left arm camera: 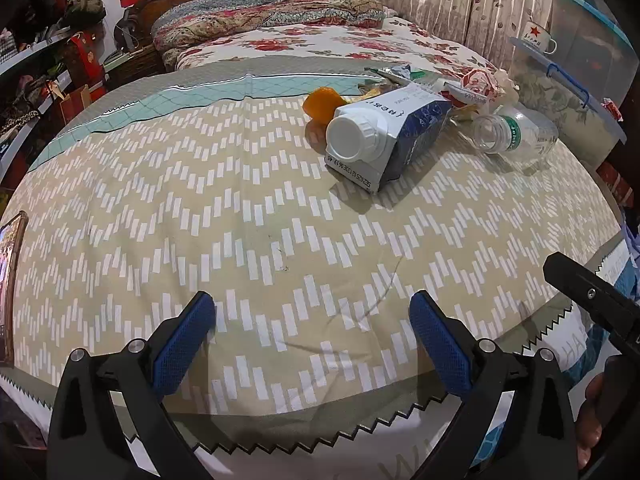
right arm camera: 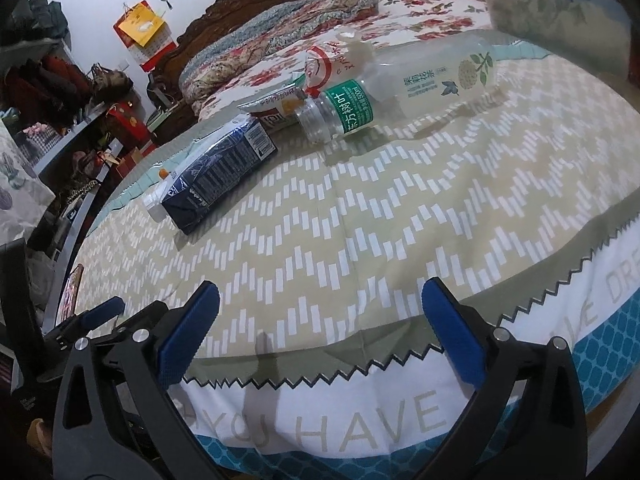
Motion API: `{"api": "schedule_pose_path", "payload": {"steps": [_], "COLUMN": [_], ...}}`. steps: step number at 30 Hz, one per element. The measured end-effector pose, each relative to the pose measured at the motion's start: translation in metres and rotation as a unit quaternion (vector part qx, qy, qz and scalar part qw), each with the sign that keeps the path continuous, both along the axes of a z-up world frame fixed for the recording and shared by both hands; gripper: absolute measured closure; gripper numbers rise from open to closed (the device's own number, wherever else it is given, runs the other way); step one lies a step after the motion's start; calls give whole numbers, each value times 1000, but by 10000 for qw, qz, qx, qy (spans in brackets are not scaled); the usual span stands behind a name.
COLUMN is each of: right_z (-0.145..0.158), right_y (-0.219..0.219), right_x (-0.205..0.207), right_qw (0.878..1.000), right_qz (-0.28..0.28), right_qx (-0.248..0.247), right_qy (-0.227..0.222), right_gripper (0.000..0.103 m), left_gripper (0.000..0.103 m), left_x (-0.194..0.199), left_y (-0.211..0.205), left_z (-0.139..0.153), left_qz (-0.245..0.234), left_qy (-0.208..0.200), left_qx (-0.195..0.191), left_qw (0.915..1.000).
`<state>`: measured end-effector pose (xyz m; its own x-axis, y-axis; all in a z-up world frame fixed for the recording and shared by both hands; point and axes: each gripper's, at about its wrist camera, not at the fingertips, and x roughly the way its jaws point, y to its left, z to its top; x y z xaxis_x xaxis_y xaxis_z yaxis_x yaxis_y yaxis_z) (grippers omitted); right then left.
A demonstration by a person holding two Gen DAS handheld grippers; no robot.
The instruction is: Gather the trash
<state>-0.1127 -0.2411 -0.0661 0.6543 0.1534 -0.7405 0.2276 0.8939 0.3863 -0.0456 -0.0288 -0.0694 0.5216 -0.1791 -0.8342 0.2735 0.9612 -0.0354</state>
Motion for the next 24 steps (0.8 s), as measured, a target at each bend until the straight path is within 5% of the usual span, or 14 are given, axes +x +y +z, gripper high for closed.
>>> {"api": "schedule_pose_path", "payload": {"steps": [24], "right_z": [0], "right_y": [11], "right_x": [-1], "right_qw": [9999], "right_qz": [66], "right_qx": [-94], "right_qy": [-23], "right_gripper": [3], "left_gripper": [9], "left_x": [-1], "left_y": [2], "left_z": [-1], "left_qz": [-30], "left_qy": [31], "left_qx": [24], "left_qw": [10000]}}
